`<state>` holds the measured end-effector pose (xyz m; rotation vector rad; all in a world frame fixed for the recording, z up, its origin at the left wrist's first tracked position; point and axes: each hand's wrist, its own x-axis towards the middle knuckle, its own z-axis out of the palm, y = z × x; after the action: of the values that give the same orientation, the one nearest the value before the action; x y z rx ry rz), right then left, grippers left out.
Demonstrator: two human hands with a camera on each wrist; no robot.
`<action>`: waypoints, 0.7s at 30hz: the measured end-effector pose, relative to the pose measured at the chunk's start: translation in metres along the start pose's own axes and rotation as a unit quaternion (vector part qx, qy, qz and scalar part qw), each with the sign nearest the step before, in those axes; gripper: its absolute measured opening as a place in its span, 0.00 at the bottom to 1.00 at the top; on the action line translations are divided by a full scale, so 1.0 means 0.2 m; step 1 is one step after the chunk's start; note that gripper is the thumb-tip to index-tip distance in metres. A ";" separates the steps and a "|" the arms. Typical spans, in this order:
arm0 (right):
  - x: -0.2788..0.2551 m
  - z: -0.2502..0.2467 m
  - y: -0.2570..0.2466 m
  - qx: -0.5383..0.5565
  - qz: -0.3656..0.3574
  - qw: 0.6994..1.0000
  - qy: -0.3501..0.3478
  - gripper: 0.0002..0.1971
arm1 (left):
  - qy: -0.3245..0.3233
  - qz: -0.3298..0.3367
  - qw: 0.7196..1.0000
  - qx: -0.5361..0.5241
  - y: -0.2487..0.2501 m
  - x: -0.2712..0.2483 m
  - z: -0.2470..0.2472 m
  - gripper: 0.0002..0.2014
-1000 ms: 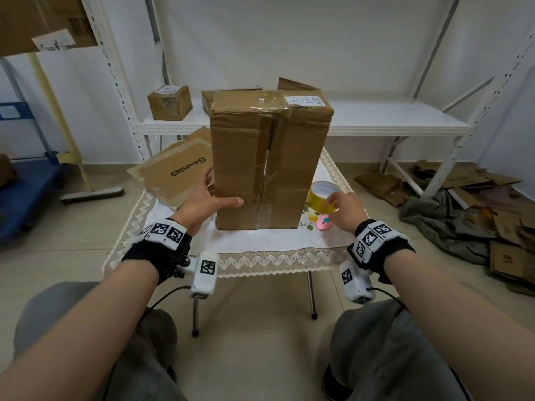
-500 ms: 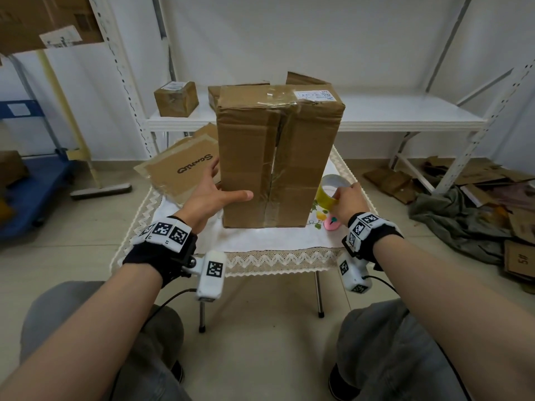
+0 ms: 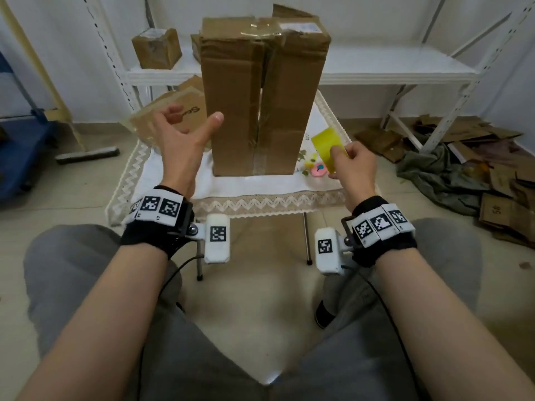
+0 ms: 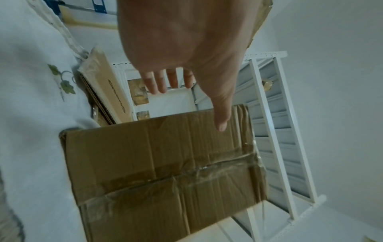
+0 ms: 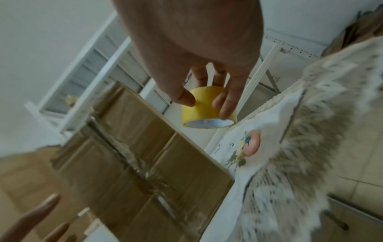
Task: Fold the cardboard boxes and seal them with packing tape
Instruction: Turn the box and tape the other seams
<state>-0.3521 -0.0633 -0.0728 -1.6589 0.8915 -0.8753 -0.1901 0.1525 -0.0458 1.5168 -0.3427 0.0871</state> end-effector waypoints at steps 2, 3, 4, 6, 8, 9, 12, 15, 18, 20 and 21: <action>-0.12 0.00 0.01 0.031 -0.001 1.000 0.002 0.12 | 0.019 0.046 0.999 0.005 0.01 -0.09 0.01 0.25; -0.17 0.00 0.03 0.037 -0.006 0.999 -0.007 0.12 | 0.012 0.064 0.998 0.007 0.01 -0.14 0.02 0.22; -0.21 0.00 0.04 0.045 -0.011 0.999 -0.025 0.13 | -0.006 0.076 0.997 0.009 0.01 -0.19 0.03 0.19; -0.28 0.02 0.06 0.071 -0.027 0.994 -0.076 0.15 | -0.075 0.088 0.993 0.024 0.01 -0.27 0.05 0.14; -0.34 0.05 0.08 0.074 -0.026 0.988 -0.134 0.15 | -0.166 0.096 0.979 0.067 -0.03 -0.33 0.06 0.17; -0.36 0.06 0.09 0.071 -0.026 0.984 -0.162 0.14 | -0.208 0.099 0.968 0.096 -0.05 -0.34 0.07 0.23; -0.39 0.10 0.11 0.068 -0.031 0.971 -0.229 0.10 | -0.284 0.086 0.939 0.173 -0.13 -0.34 0.07 0.40; -0.39 0.13 0.11 0.055 -0.035 0.963 -0.261 0.11 | -0.300 0.071 0.929 0.206 -0.17 -0.32 0.06 0.44; -0.38 0.15 0.12 0.042 -0.039 0.961 -0.271 0.10 | -0.301 0.070 0.928 0.210 -0.20 -0.30 0.04 0.40; -0.38 0.16 0.13 0.037 -0.043 0.957 -0.285 0.11 | -0.297 0.081 0.927 0.215 -0.21 -0.29 0.03 0.40; -0.38 0.17 0.13 0.030 -0.046 0.955 -0.292 0.12 | -0.293 0.092 0.925 0.223 -0.21 -0.29 0.02 0.40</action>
<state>-0.3621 0.0126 -0.1149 -1.7758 0.3764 -0.4196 -0.2345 0.1541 -0.1023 1.9451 -0.9986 -0.1579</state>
